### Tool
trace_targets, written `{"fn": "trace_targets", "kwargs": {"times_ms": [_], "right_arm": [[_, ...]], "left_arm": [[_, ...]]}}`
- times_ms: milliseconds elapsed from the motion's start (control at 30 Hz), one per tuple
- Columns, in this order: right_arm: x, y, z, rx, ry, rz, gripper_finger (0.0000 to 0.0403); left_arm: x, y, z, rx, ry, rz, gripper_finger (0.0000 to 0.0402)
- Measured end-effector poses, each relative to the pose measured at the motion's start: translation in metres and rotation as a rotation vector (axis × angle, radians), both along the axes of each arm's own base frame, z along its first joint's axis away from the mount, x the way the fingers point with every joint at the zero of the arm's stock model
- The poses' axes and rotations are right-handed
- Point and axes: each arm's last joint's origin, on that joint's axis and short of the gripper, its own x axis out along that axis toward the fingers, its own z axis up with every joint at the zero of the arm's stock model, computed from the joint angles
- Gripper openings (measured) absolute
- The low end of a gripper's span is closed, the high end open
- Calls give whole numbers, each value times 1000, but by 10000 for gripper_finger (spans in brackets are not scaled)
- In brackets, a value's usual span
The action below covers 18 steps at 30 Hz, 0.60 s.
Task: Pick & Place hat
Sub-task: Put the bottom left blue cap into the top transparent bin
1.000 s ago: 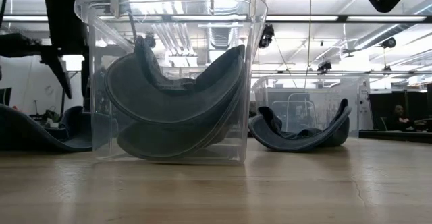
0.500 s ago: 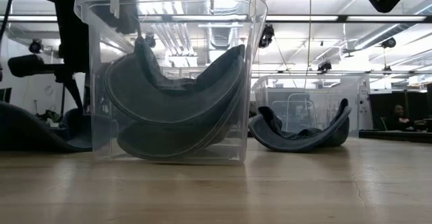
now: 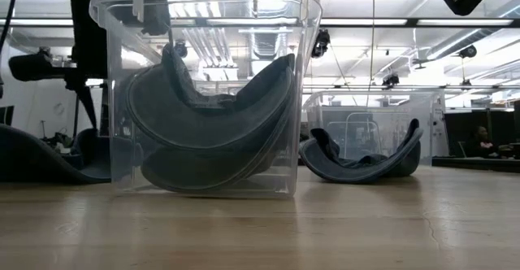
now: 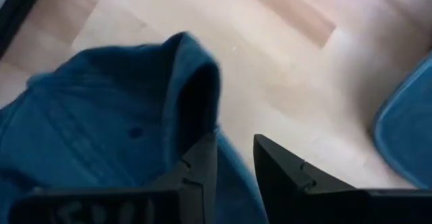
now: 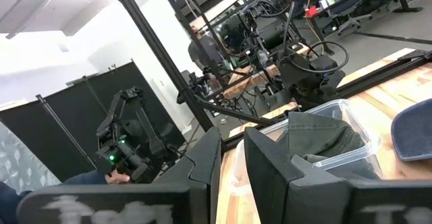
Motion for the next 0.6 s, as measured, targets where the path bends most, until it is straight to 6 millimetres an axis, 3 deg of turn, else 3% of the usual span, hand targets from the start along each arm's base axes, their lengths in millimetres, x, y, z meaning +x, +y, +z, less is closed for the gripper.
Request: {"fn": "trace_targets", "kwargs": {"times_ms": [300,600], "right_arm": [[0,0,0,-8,-1,0,63],[0,0,0,-8,-1,-1,63]], "left_arm": [[-1,-3,-16,-78,59,25,91],[15,-3,-33,-84,7,18,91]]}}
